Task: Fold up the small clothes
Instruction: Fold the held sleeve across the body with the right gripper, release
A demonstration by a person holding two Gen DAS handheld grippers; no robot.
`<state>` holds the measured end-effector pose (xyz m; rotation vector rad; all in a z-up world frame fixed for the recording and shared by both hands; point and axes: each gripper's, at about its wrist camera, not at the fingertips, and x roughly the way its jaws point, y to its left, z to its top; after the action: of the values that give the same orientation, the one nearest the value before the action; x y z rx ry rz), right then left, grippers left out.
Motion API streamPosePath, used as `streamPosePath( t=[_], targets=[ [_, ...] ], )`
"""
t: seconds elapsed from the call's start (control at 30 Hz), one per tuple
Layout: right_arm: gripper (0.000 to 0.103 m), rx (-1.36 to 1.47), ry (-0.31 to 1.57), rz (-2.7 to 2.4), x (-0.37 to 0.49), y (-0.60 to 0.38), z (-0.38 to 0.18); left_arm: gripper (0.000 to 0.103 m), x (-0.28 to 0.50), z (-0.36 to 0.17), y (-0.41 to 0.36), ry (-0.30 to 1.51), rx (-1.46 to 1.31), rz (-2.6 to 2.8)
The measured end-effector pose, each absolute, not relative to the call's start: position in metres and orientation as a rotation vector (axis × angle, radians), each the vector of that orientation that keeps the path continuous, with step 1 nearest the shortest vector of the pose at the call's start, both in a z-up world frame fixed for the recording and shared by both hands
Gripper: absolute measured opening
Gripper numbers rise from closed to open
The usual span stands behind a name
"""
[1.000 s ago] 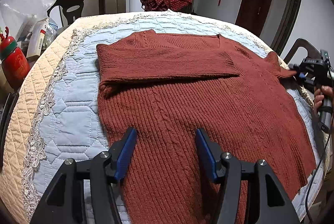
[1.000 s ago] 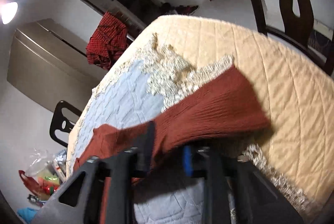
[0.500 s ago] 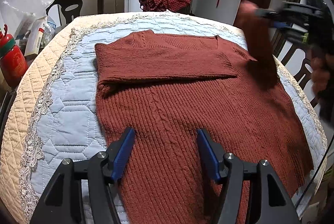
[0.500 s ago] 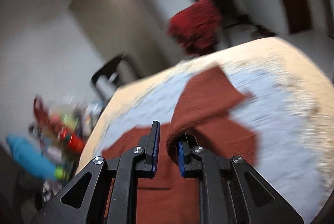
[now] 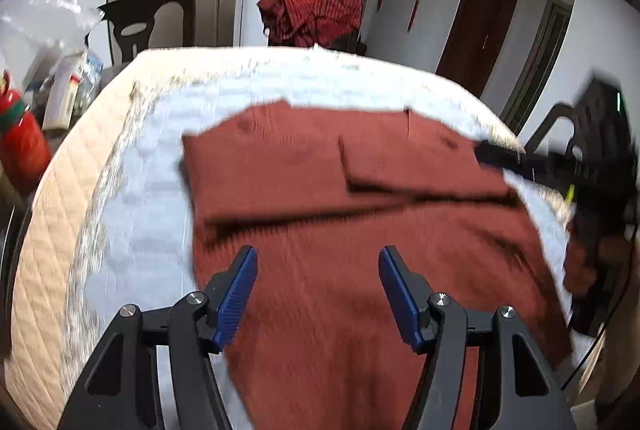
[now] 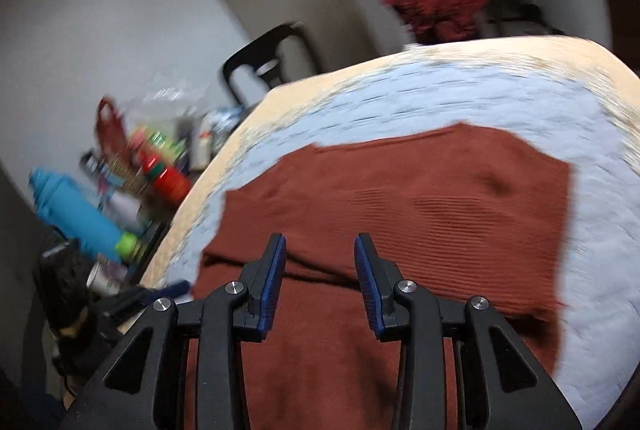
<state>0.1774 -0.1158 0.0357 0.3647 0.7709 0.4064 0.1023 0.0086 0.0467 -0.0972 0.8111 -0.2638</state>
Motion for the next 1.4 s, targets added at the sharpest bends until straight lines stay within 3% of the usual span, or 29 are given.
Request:
streamPosePath(
  t=[0.13,0.17,0.27,0.4,0.47,0.53,0.57,0.67,0.73,0.8,1.17,1.4],
  targets=[
    [0.036,0.371,0.882,0.207,0.182,-0.145,0.007,0.065,0.138,0.057,-0.002,0.792,-0.105,-0.267],
    [0.031,0.365,0.919,0.187,0.183,-0.148,-0.002,0.065,0.147,0.057,-0.006,0.796,-0.109,-0.279],
    [0.031,0.387,0.899,0.225,0.174,-0.155,-0.001,0.047,0.177,0.046,-0.023,0.849,-0.112,-0.306],
    [0.031,0.372,0.836,0.239,0.17,-0.158,0.011,0.036,0.202,0.021,-0.046,0.94,-0.081,-0.307],
    [0.031,0.374,0.812,0.213,0.175,-0.165,0.014,0.036,0.2,0.015,-0.052,0.944,-0.073,-0.299],
    [0.031,0.389,0.806,0.182,0.181,-0.177,0.014,0.027,0.199,0.017,-0.056,0.937,-0.061,-0.297],
    [0.031,0.395,0.805,0.178,0.184,-0.18,0.014,0.014,0.199,0.017,-0.057,0.934,-0.06,-0.304],
    [0.03,0.379,0.816,0.154,0.2,-0.186,0.009,0.007,0.195,0.02,-0.06,0.919,-0.041,-0.304],
    [0.027,0.354,0.845,0.111,0.213,-0.191,0.0,0.007,0.19,0.02,-0.058,0.911,-0.046,-0.31],
    [0.015,0.362,0.866,0.073,0.221,-0.204,-0.009,0.007,0.185,0.018,-0.055,0.908,-0.055,-0.315],
    [0.015,0.307,0.812,0.141,0.181,-0.19,0.023,0.007,0.172,0.038,-0.05,0.84,-0.053,-0.327],
    [0.016,0.238,0.922,0.126,0.179,-0.182,-0.007,0.008,0.178,0.02,-0.068,0.898,-0.027,-0.397]
  ],
)
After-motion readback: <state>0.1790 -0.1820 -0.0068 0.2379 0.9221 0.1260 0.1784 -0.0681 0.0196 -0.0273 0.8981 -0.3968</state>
